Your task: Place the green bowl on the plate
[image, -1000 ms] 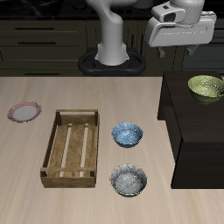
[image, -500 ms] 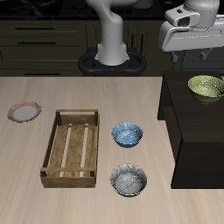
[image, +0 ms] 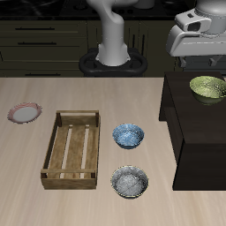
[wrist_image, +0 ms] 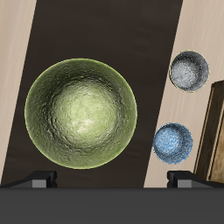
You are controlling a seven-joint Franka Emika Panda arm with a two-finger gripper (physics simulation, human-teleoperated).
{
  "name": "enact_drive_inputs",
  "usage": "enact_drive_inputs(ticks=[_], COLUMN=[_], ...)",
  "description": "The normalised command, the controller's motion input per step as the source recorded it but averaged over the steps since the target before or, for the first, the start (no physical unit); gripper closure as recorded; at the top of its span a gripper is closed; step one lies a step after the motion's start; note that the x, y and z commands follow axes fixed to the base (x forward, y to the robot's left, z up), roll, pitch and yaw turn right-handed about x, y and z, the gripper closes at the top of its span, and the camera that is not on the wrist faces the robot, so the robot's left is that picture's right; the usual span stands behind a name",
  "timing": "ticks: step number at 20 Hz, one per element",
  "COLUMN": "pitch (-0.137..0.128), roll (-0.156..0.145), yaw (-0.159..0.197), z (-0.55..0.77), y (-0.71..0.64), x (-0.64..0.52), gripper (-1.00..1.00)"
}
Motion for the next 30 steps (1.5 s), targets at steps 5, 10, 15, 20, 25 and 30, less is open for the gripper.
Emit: enact_drive_inputs(ticks=[5,10,15,20,25,30], pitch=[-0.013,0.043,0.039,0.033,0.039,-0.003], roll=[0.000,-0.007,0.014,-0.024,0.033,0.020], yaw=[0.014,-0.024,-0.008,-0.013,0.025,-0.008], z=[-0.22,-0.35,-0.29,-0.31,-0.29,-0.10], y=[0.09,-0.09,-0.10,-0.15,-0.03,0.01], x=[0.21,0.08,0.01,0.04,-0.06,-0.10], gripper=[-1.00,-1.00,-1.00,-1.00,1.00,1.00])
